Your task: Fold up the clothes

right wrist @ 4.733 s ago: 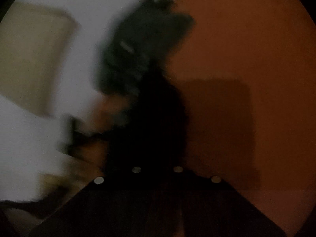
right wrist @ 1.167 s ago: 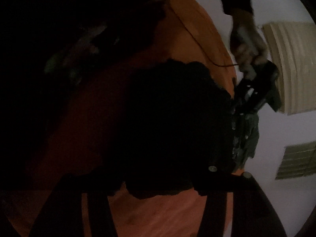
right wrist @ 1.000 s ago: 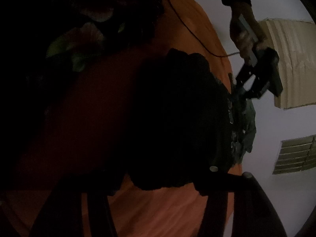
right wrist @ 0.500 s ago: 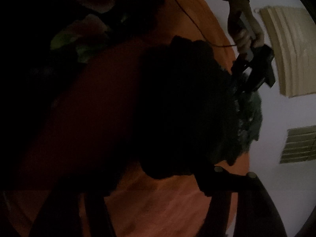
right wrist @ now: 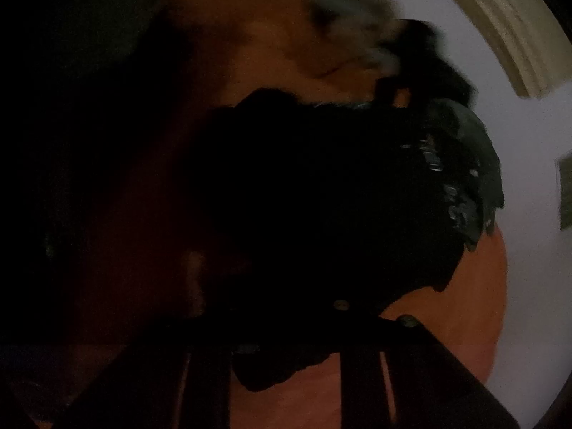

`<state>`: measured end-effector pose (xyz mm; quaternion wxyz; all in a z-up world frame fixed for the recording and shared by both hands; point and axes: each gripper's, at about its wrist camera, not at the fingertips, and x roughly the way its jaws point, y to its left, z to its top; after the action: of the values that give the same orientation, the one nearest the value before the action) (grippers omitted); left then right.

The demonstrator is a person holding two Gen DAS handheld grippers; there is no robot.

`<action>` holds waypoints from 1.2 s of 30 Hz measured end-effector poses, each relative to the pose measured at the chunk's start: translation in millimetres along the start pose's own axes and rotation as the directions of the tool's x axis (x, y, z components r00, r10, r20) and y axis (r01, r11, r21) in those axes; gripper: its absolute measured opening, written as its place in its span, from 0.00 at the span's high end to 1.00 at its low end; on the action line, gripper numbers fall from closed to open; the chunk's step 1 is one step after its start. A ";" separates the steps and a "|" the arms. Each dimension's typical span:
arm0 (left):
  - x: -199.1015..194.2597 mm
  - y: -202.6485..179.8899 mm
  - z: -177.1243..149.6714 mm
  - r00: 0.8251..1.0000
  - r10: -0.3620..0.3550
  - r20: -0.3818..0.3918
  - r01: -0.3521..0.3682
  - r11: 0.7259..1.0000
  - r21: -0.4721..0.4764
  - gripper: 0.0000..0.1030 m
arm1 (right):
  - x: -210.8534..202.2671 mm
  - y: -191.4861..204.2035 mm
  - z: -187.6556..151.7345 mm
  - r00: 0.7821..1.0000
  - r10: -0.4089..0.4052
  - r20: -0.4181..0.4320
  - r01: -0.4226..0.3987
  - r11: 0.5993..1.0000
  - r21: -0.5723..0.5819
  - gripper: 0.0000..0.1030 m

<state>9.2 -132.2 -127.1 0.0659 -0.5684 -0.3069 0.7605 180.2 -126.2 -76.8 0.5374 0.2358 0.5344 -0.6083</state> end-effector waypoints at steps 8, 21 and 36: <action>-79.1 26.3 7.0 0.979 -0.030 0.203 0.047 0.995 -0.082 0.66 | 1.6 -155.2 43.5 0.983 0.178 0.043 -0.182 0.972 0.145 0.85; -112.8 61.0 1.5 0.943 0.039 0.331 0.018 0.986 -0.167 0.66 | 194.2 -390.0 78.7 0.869 0.478 0.125 -0.452 0.667 0.592 0.83; -46.8 21.8 85.5 0.948 0.097 0.302 -0.072 0.993 -0.091 0.66 | 141.6 -319.5 -74.1 0.812 0.154 0.563 -0.573 0.030 0.819 0.51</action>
<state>-46.5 -204.3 -86.2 -0.0375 -0.4583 -0.3185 0.8289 -174.6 -163.6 -95.5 0.4684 0.5523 -0.1678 -0.6689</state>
